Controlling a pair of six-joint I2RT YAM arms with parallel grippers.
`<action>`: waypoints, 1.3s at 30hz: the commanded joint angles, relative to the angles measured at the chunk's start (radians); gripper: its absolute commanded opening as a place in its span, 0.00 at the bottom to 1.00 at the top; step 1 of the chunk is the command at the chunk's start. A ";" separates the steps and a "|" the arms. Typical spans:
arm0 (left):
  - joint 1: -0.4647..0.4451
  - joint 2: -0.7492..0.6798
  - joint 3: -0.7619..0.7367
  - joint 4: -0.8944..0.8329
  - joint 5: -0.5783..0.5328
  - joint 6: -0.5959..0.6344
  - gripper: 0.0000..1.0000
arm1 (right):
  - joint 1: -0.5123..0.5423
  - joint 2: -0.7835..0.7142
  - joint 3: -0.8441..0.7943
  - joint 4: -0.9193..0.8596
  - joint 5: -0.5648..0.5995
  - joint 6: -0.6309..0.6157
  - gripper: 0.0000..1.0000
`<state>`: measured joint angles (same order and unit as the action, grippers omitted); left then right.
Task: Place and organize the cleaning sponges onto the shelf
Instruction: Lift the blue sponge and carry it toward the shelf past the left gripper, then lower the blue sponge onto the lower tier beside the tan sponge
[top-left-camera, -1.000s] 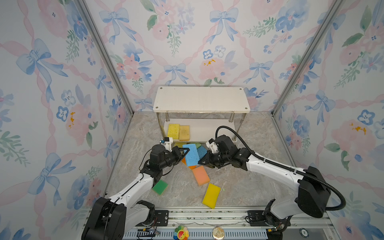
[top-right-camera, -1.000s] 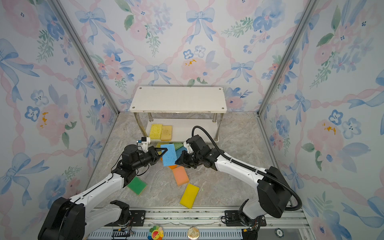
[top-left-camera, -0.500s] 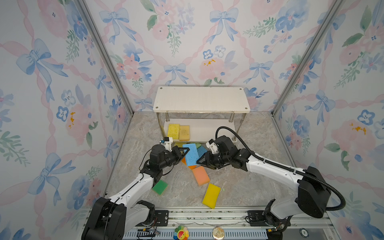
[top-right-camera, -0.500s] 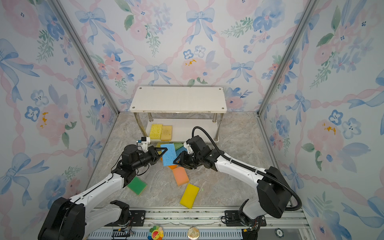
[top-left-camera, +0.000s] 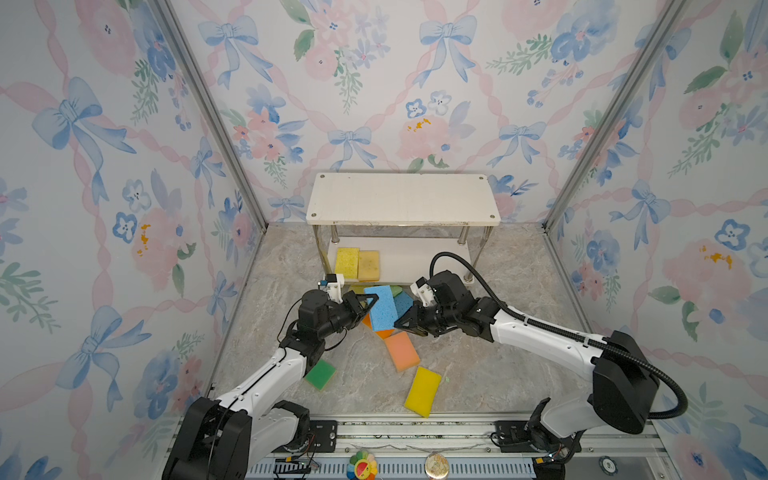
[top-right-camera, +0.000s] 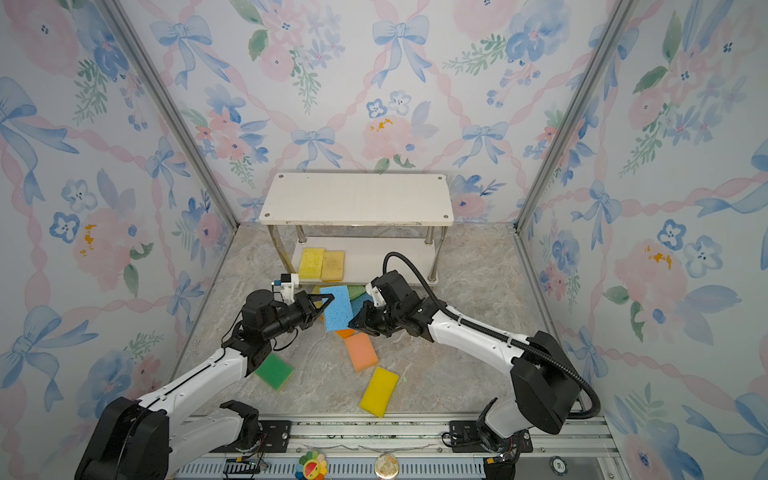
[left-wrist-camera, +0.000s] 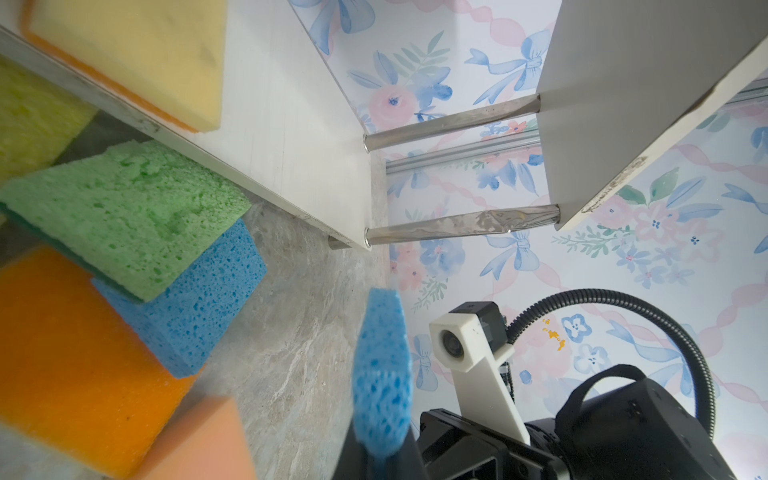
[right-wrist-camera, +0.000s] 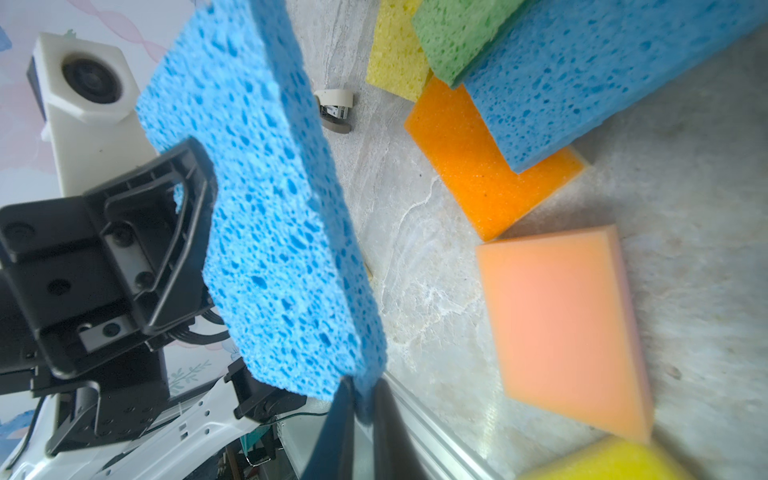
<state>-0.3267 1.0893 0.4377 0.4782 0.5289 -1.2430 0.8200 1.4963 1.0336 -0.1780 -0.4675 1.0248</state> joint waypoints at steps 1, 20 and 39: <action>-0.001 -0.016 -0.017 0.025 -0.001 -0.010 0.00 | 0.004 -0.015 -0.010 0.021 0.000 0.000 0.07; 0.040 -0.162 0.079 -0.570 -0.224 0.251 0.98 | -0.058 0.030 0.083 -0.068 0.219 0.010 0.04; 0.093 -0.450 -0.022 -0.757 -0.264 0.228 0.98 | -0.219 0.349 0.410 -0.077 0.277 -0.208 0.04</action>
<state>-0.2413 0.6426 0.4152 -0.2489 0.2581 -1.0466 0.6140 1.8042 1.3899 -0.2352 -0.2005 0.8932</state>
